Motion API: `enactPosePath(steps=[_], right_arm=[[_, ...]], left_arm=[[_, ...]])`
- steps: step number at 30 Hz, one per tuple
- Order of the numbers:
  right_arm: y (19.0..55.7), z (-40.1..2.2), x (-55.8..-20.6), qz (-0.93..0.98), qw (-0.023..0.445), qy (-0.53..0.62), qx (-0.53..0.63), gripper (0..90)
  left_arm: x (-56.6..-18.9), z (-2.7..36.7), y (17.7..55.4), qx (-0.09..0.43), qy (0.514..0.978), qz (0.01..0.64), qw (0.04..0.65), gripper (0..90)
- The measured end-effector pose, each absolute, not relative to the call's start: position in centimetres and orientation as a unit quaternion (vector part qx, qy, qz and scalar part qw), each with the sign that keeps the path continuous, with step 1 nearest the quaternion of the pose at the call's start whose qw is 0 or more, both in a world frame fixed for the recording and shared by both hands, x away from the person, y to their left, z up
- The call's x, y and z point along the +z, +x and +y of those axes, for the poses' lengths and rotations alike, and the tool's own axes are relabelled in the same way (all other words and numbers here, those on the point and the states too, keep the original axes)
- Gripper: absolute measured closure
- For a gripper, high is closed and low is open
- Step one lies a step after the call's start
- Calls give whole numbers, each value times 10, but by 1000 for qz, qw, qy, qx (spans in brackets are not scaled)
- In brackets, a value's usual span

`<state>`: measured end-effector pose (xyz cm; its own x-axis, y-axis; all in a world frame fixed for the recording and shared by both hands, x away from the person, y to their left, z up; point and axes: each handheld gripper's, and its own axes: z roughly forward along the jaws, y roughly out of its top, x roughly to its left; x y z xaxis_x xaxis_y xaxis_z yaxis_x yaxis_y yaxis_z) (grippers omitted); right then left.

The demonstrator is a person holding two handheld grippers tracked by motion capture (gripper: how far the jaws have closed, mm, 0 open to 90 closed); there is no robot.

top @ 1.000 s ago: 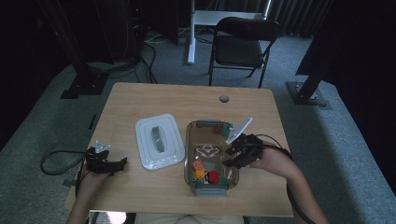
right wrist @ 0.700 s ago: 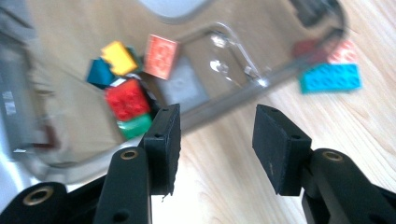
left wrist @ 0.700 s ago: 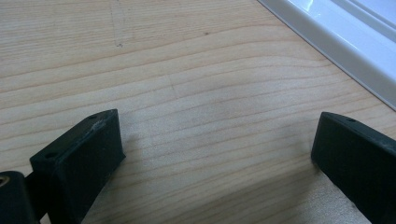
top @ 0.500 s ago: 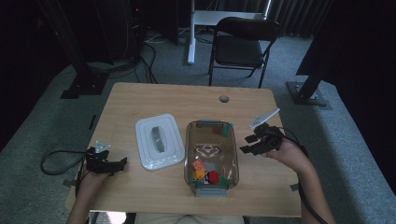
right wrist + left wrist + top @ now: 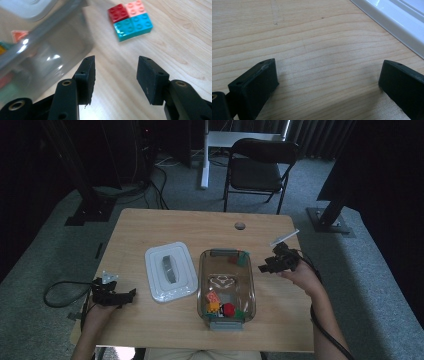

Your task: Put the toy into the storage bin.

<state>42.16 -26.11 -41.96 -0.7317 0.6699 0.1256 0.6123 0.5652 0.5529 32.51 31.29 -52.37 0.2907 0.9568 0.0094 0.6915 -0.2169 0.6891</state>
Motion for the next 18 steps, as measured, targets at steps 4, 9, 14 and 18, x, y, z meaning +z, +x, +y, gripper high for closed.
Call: enactPosePath(steps=[4, 9, 14, 18], right_arm=[[439, -262, -431, 879, 45, 382, 283, 489], [461, -257, -437, 871, 56, 402, 276, 488], [483, -246, -441, 868, 62, 415, 268, 488], [498, -231, -446, 869, 78, 417, 254, 488]], left_arm=[[-524, 313, 325, 225, 747, 552, 296, 27], [-524, 313, 325, 224, 747, 552, 296, 27], [-524, 313, 325, 225, 747, 552, 296, 27], [-524, 313, 325, 225, 747, 552, 296, 26]])
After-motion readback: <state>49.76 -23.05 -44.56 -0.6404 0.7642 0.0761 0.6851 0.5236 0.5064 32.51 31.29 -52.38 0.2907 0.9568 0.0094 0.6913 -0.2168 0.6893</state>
